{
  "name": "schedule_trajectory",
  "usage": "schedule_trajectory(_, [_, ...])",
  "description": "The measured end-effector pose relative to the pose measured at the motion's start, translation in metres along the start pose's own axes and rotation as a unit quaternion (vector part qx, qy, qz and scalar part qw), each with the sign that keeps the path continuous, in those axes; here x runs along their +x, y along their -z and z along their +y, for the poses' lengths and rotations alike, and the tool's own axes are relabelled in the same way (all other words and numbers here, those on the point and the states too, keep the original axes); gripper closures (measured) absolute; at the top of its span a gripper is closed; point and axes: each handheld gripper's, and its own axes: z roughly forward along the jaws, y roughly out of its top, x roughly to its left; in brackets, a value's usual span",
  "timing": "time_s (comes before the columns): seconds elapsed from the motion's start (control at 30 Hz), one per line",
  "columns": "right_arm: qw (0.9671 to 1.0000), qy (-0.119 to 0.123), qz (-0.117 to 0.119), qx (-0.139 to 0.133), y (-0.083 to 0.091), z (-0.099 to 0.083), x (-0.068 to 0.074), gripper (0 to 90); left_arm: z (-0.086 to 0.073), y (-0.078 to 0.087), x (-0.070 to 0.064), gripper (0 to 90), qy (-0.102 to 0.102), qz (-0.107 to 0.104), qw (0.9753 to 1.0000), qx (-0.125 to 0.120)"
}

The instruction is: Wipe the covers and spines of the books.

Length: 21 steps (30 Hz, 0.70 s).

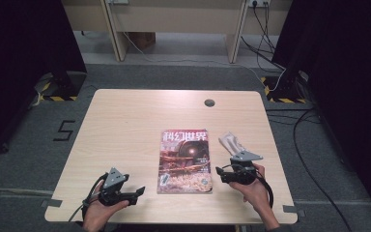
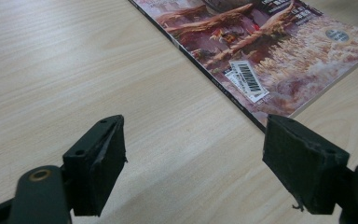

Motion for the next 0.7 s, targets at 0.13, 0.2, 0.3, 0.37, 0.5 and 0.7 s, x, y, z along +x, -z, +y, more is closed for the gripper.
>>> schedule_trajectory(0.13, [1.0,-0.001,0.006,0.004,0.004,-0.005,0.003,30.3,-0.001,0.0,-0.001,20.8,-0.001,-0.001,1.0,0.001])
schedule_trajectory(0.2, [1.0,0.0,0.007,0.006,0.007,-0.007,0.005,30.2,-0.002,0.0,-0.001,20.8,-0.002,-0.001,1.0,0.001])
schedule_trajectory(0.3, [0.9999,0.002,0.01,0.006,0.011,-0.012,0.009,29.2,-0.002,0.0,-0.002,20.8,-0.002,-0.002,1.0,0.001])
schedule_trajectory(0.37, [0.9999,0.006,0.013,0.006,0.015,-0.015,0.011,28.9,-0.002,0.0,-0.003,20.8,-0.002,-0.002,1.0,0.001])
schedule_trajectory(0.5, [0.9998,-0.002,0.016,0.013,0.02,-0.023,0.013,26.4,-0.003,-0.002,-0.004,20.5,-0.005,-0.005,1.0,0.007])
schedule_trajectory(0.7, [0.9995,0.001,0.028,0.016,0.028,-0.035,0.015,19.7,-0.002,-0.003,-0.005,19.6,-0.013,-0.006,0.9998,0.011])
